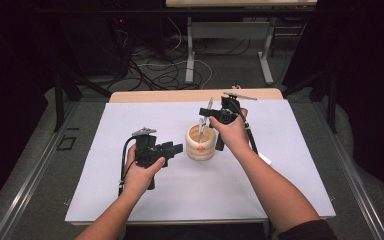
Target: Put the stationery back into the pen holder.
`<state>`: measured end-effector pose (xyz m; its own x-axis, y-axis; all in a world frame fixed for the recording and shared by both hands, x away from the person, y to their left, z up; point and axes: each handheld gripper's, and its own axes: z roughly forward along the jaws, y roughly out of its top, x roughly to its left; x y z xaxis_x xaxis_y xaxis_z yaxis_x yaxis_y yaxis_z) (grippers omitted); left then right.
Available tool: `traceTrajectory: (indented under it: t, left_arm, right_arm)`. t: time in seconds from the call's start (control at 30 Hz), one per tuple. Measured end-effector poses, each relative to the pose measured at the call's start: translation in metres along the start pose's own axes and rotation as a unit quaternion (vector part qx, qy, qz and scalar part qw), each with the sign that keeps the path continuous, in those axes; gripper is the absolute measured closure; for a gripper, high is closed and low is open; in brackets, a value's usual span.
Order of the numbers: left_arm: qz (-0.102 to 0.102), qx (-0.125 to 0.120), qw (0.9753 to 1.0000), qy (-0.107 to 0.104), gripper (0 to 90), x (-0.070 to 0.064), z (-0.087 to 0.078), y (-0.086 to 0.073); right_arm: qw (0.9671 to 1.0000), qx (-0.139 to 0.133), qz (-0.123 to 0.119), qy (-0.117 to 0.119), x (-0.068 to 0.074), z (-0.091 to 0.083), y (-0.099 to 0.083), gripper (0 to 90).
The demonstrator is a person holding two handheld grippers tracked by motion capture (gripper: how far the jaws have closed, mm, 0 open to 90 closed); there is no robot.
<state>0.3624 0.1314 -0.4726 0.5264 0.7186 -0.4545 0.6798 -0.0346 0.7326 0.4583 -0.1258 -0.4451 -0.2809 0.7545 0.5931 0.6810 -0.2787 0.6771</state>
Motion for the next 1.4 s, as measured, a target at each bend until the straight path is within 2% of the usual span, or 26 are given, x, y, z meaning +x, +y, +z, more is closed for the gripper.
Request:
traceTrajectory:
  t: [0.07,0.13,0.2,0.23,0.27,0.3,0.4,0.57,0.77,1.0,1.03,1.17,1.27,1.4]
  left_arm:
    - [-0.003,-0.004,1.0,0.001,47.6,0.001,0.0,-0.001]
    - [-0.001,-0.003,1.0,0.002,46.8,0.003,0.0,-0.001]
    - [-0.003,-0.008,1.0,0.003,45.3,0.003,0.0,-0.001]
    - [-0.003,-0.012,0.9999,0.008,43.9,0.003,0.0,-0.001]
    - [-0.003,-0.006,1.0,0.005,42.7,0.004,-0.001,0.0]
    - [0.001,-0.014,0.9999,0.008,42.0,0.005,-0.001,-0.001]
    - [0.0,-0.018,0.9998,0.011,38.7,0.006,-0.001,0.0]
    - [0.002,-0.023,0.9996,0.015,34.4,0.01,-0.001,0.001]
    - [0.003,-0.026,0.9995,0.02,31.4,0.011,-0.001,0.001]
    - [0.005,-0.032,0.9993,0.02,28.4,0.012,-0.001,0.001]
    - [0.008,-0.032,0.9992,0.02,28.3,0.012,-0.001,0.001]
    - [0.006,-0.032,0.9992,0.022,28.3,0.012,-0.001,0.001]
    - [0.003,-0.035,0.9991,0.022,28.3,0.013,-0.002,0.002]
    - [0.003,-0.032,0.9992,0.023,28.3,0.014,-0.002,0.002]
  right_arm:
    - [0.9999,-0.002,-0.011,-0.005,-0.001,0.001,0.002,79.0]
    - [0.9999,-0.01,-0.009,-0.009,-0.001,0.003,0.003,79.0]
    - [0.9998,-0.003,-0.017,-0.014,-0.004,0.003,0.003,79.0]
    - [0.9997,-0.009,-0.012,-0.017,-0.004,0.005,0.003,79.0]
    - [0.9997,-0.004,-0.017,-0.02,-0.004,0.005,0.003,78.9]
    - [0.9996,-0.007,-0.018,-0.021,-0.004,0.006,0.002,78.9]
    - [0.9992,-0.006,-0.028,-0.027,-0.004,0.007,0.002,78.9]
    - [0.998,-0.001,-0.05,-0.039,-0.006,0.012,-0.001,78.9]
    - [0.995,0.006,-0.082,-0.057,-0.007,0.018,-0.009,78.9]
    - [0.9926,0.016,-0.103,-0.062,-0.005,0.019,-0.014,78.9]
    - [0.9932,0.02,-0.097,-0.061,-0.004,0.019,-0.014,78.8]
    - [0.9924,0.027,-0.103,-0.063,-0.004,0.018,-0.015,78.4]
    - [0.9918,0.037,-0.105,-0.064,-0.005,0.018,-0.015,73.3]
    - [0.9917,0.035,-0.108,-0.061,-0.006,0.017,-0.015,63.9]
